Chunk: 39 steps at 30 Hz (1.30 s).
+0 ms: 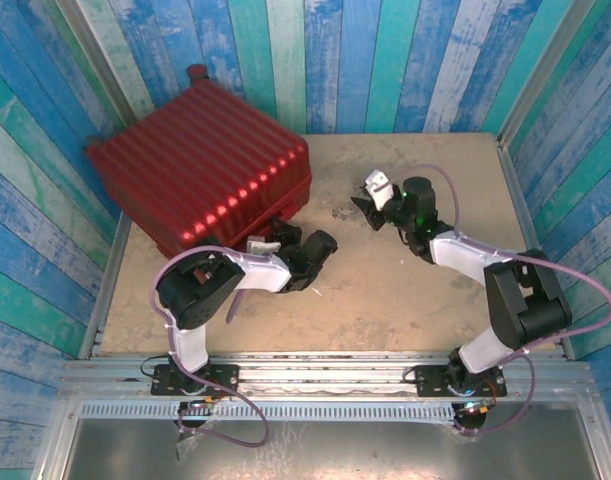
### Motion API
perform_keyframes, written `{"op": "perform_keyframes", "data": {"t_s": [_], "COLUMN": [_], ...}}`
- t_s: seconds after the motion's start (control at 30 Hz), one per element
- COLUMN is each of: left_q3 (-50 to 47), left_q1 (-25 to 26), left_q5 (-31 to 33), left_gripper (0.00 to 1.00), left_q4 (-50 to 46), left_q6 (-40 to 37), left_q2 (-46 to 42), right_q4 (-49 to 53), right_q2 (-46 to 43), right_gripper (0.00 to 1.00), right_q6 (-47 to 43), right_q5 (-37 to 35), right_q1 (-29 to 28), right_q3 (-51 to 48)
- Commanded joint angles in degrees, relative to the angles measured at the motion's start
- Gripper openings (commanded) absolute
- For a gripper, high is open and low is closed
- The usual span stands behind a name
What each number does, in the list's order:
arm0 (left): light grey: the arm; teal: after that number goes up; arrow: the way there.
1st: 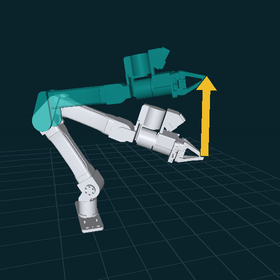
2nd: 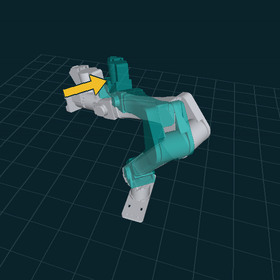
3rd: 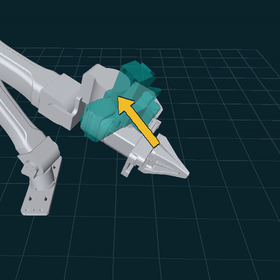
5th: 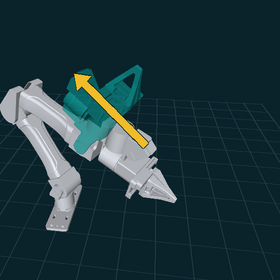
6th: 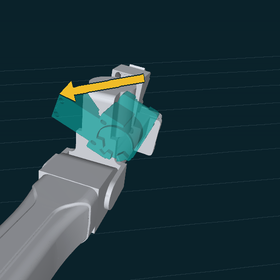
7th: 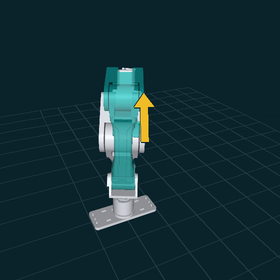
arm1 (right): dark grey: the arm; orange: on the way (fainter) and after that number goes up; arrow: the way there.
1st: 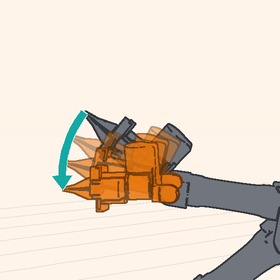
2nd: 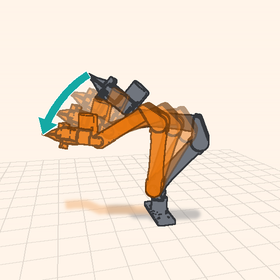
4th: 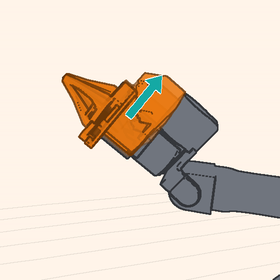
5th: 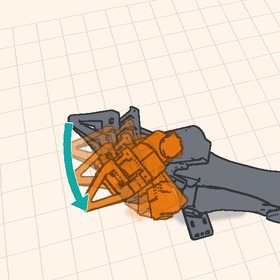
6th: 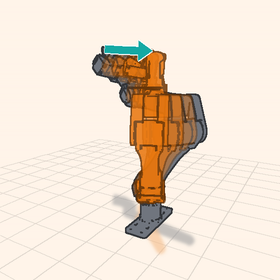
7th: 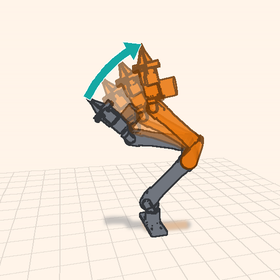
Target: Pack the luggage
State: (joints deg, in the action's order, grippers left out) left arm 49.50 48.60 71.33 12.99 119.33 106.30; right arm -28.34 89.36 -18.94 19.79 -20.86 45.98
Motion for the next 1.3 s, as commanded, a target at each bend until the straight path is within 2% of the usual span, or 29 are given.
{"op": "perform_keyframes", "data": {"t_s": [0.0,0.07,0.1,0.13,0.17,0.27,0.4,0.5,0.57,0.7,0.87,1.0,1.1,1.13,1.23,1.27], "left_q3": [-5.92,-13.69,-18.15,-22.23,-24.53,-31.01,-36.23,-39.36,-41.35,-36.81,-36.06,-31.97,-27.15,-25.88,-25.69,-27.06], "left_q1": [-3.16,-3.14,-3.24,-3.32,-3.34,-3.42,-3.75,-3.73,-3.77,-3.49,-2.18,3.23,7.43,7.83,12.14,14.53], "left_q5": [9.02,5.19,2.45,-1.18,-4.86,-19.64,-42.33,-56.38,-62.87,-73.15,-84.08,-86.13,-82.47,-78.62,-58.31,-51.44], "left_gripper": [0.00,0.00,0.00,0.00,0.00,0.00,0.00,0.00,0.00,0.00,0.00,0.00,0.00,0.00,0.01,0.08], "left_q4": [-10.23,4.08,13.99,20.14,21.49,18.98,11.22,6.67,6.51,-8.86,-12.25,-15.30,-16.79,-17.21,-14.69,-11.81], "left_q6": [31.26,19.08,9.28,1.41,-2.62,-11.03,-22.30,-29.23,-35.94,-54.91,-70.66,-81.04,-82.49,-80.31,-64.28,-61.77], "left_q2": [-4.03,-7.14,-9.09,-11.05,-12.98,-20.17,-29.49,-35.68,-40.13,-45.34,-45.19,-38.43,-32.05,-31.49,-38.72,-42.97], "right_q4": [0.22,0.52,0.72,1.25,1.88,4.15,7.64,10.85,12.77,15.00,15.82,17.07,17.73,18.10,20.77,20.99], "right_q2": [-2.30,-2.82,-3.03,-3.27,-3.57,-4.73,-8.08,-11.49,-13.63,-17.37,-19.85,-21.54,-22.46,-22.33,-20.68,-19.93], "right_gripper": [0.36,0.36,0.35,0.34,0.34,0.32,0.28,0.25,0.22,0.21,0.23,0.28,0.42,0.47,0.57,0.59], "right_q6": [-0.40,-0.40,-0.29,-0.18,0.03,1.36,3.73,5.83,7.14,9.35,11.35,11.99,13.50,14.54,20.47,23.59], "right_q5": [-2.18,-3.46,-4.21,-4.99,-5.53,-7.24,-8.92,-13.21,-15.99,-18.07,-16.57,-16.19,-14.70,-14.07,-10.80,-7.40], "right_q1": [0.30,0.30,0.30,0.30,0.30,0.21,-0.05,-0.23,-0.19,-0.14,-0.14,-0.14,-0.14,-0.14,-0.06,0.03], "right_q3": [-1.25,-1.95,-2.21,-2.38,-2.45,-3.00,-4.28,-5.50,-6.35,-8.04,-9.74,-11.15,-11.53,-11.17,-8.42,-7.72]}}
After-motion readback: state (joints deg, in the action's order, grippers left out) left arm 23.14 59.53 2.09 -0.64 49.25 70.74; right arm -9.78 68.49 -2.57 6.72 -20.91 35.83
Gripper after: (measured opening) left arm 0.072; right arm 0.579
